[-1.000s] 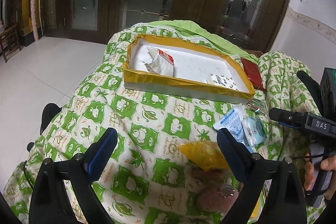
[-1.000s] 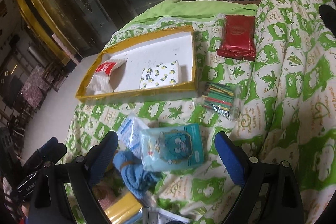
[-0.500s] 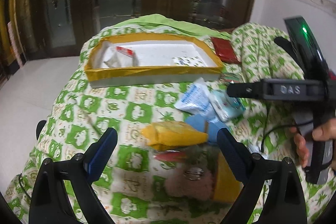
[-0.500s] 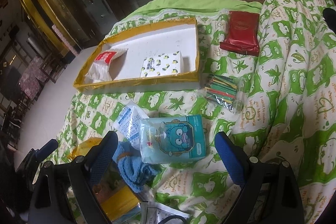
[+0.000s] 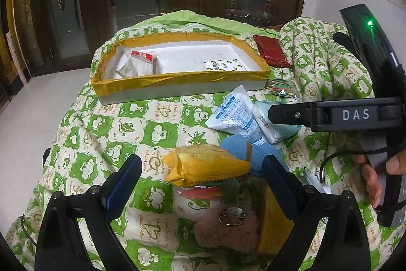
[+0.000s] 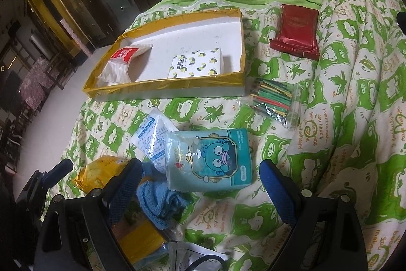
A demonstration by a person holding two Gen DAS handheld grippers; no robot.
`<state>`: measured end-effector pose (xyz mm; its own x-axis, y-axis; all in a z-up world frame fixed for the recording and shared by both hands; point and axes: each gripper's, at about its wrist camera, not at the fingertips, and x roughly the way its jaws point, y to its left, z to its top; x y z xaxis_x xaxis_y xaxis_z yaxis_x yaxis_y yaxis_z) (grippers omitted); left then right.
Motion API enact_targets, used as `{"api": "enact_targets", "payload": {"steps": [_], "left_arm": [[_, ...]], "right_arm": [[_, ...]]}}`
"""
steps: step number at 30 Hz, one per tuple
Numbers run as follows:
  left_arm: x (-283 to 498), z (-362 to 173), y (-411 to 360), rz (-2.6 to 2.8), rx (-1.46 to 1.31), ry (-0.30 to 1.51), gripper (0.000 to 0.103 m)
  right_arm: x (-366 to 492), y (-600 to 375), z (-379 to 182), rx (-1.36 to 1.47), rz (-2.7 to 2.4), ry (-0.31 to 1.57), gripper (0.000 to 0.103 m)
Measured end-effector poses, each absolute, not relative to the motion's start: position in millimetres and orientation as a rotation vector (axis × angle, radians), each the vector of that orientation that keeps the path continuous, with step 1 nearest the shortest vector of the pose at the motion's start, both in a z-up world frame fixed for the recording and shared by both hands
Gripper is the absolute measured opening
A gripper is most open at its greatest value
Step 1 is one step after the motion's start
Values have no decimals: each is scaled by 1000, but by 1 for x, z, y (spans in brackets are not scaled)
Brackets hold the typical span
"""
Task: Organize soft objects
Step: 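Grasp the yellow snack bag with the left tool while the right tool grasps the blue diaper pack, then lift the snack bag with the left tool while the right tool lifts the diaper pack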
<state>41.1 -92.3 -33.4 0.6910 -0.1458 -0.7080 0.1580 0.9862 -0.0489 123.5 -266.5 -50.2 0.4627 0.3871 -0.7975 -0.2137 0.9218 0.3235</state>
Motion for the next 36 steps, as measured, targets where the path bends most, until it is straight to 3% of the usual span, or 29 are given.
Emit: {"api": "enact_targets", "payload": {"steps": [17,18,22,24,27,36], "left_arm": [[58,-45,-93,-157,2,817,95],[58,-46,-92,-159,-1,819,92],[62,-50,-91,-187,-20,851,65],[61,-52,-91,-192,-19,856,65],[60,-50,-90,-196,-26,851,65],[56,-41,-75,-197,-106,823,65]], "right_arm": [[135,-262,-69,198,363,1100,95],[135,-262,-69,199,362,1103,96],[137,-259,-73,184,358,1116,95],[138,-257,-75,172,358,1125,93],[140,-255,-81,164,346,1150,80],[136,-261,-73,190,343,1102,78]]}}
